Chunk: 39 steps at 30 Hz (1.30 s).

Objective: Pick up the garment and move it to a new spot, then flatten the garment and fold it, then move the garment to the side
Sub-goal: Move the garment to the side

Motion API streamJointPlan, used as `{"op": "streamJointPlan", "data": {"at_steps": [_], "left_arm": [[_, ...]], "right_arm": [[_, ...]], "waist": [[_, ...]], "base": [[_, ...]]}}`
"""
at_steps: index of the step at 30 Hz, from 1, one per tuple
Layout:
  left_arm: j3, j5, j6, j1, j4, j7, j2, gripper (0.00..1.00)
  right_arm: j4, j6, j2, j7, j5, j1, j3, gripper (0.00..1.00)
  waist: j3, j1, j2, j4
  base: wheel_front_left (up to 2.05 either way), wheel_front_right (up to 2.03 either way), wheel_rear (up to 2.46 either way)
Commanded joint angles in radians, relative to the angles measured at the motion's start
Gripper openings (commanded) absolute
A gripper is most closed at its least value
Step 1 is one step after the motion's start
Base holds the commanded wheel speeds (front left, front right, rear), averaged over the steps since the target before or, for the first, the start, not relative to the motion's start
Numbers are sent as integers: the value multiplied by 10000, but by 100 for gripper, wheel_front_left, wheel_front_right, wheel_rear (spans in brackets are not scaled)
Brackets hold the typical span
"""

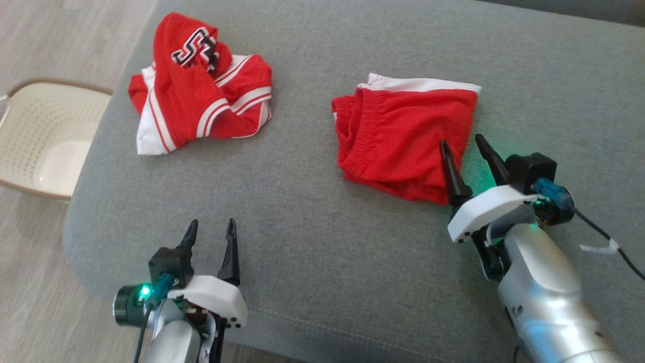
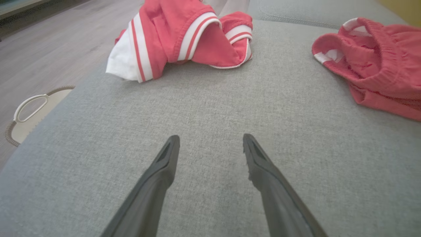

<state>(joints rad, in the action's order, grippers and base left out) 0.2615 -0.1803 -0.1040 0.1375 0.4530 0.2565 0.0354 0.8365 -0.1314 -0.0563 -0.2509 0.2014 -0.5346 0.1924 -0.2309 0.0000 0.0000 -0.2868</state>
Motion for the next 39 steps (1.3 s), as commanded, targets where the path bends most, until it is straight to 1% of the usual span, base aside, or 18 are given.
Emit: {"op": "streamJointPlan", "data": {"at_steps": [1,5,6,7,8,9,13,16,21,27,30,34,39], "left_arm": [[-251,-20,42,356,-328,53,148,100],[-205,-23,55,399,-375,53,148,100],[-190,-12,59,406,-378,53,148,100],[-168,-6,68,418,-382,53,148,100],[-144,-3,77,435,-382,53,148,100],[-122,3,84,456,-381,53,148,100],[-137,84,128,513,-361,53,148,100],[-210,171,168,553,-368,53,148,100],[-300,332,269,669,-402,53,148,100],[-365,585,403,1008,-369,53,148,100],[-401,696,517,1228,-294,53,148,100],[-327,784,638,1506,-323,53,148,100],[-220,860,734,1631,-355,53,148,100]], "right_arm": [[-147,7,60,-109,-99,-326,166,100],[720,7,60,-109,-250,-642,102,100],[904,7,60,-109,-259,-697,116,91],[1066,7,60,-109,-244,-748,134,51],[1192,7,60,-109,-242,-799,137,20],[1272,7,60,-109,-245,-846,132,0],[1169,7,60,-109,-260,-953,-69,0],[938,7,60,-109,-234,-926,-232,0],[575,7,60,-109,-52,-819,92,0],[328,7,60,-109,246,-761,632,0],[219,7,60,-109,512,-694,840,0],[152,7,60,-109,822,-620,1038,0],[-74,7,61,-109,1145,-569,1126,0]], "waist": [[-157,0,0,-163],[-281,0,0,-273],[-302,0,0,-279],[-322,0,0,-276],[-339,0,0,-259],[-349,0,0,-229],[-312,0,0,71],[-234,0,0,535],[-99,0,0,1878],[-117,0,0,3951],[-199,0,0,4857],[-401,0,0,5727],[-641,0,0,6448]], "base": [[0,0,0],[0,0,0],[0,0,0],[0,0,0],[0,0,0],[0,0,0],[0,0,0],[0,0,0],[0,0,0],[0,0,0],[0,0,0],[0,0,0],[0,0,0]]}}
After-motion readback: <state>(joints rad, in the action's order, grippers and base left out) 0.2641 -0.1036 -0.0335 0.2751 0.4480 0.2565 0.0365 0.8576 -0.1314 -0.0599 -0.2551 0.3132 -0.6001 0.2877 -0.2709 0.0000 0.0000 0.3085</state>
